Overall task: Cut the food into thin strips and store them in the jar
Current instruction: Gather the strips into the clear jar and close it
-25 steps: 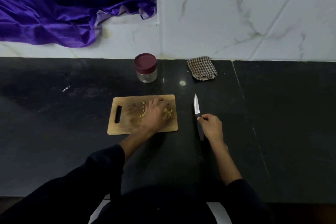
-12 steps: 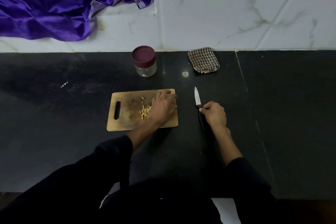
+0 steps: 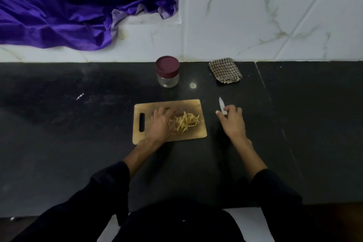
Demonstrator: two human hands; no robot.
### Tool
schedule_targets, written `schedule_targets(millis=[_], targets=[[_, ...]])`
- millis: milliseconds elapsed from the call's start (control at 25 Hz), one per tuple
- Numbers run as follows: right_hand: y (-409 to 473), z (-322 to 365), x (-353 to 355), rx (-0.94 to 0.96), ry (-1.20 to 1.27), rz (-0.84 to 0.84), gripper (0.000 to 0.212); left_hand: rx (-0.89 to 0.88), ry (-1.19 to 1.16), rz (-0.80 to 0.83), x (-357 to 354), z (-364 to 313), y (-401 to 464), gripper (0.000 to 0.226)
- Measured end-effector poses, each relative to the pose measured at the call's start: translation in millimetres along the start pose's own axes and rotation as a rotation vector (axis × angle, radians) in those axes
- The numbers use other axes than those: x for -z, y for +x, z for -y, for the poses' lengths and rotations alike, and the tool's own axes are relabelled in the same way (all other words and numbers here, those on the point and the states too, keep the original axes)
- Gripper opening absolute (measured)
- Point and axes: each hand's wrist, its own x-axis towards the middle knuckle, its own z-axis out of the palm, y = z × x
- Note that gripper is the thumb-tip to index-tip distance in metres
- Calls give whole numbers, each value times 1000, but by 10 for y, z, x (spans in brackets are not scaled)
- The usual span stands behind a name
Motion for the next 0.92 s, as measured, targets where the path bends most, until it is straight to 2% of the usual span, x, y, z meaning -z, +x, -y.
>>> schedule_targets(millis=[160, 280, 600, 800, 920], targets=[[-30, 608, -311, 162, 43, 58, 48, 103, -8, -18, 171, 309, 125, 47], [76, 1094, -577, 238, -23, 122, 57, 124, 14, -22, 264, 427, 318, 57], [967, 2102, -710, 245, -252, 105, 83, 144, -63, 13, 468, 861, 941, 63], [1296, 2305, -837, 209, -342, 216, 92, 133, -126, 28, 464, 993, 1020, 65], [1338, 2323, -864, 241, -317, 210, 89, 142, -146, 17, 502, 1020, 957, 67]])
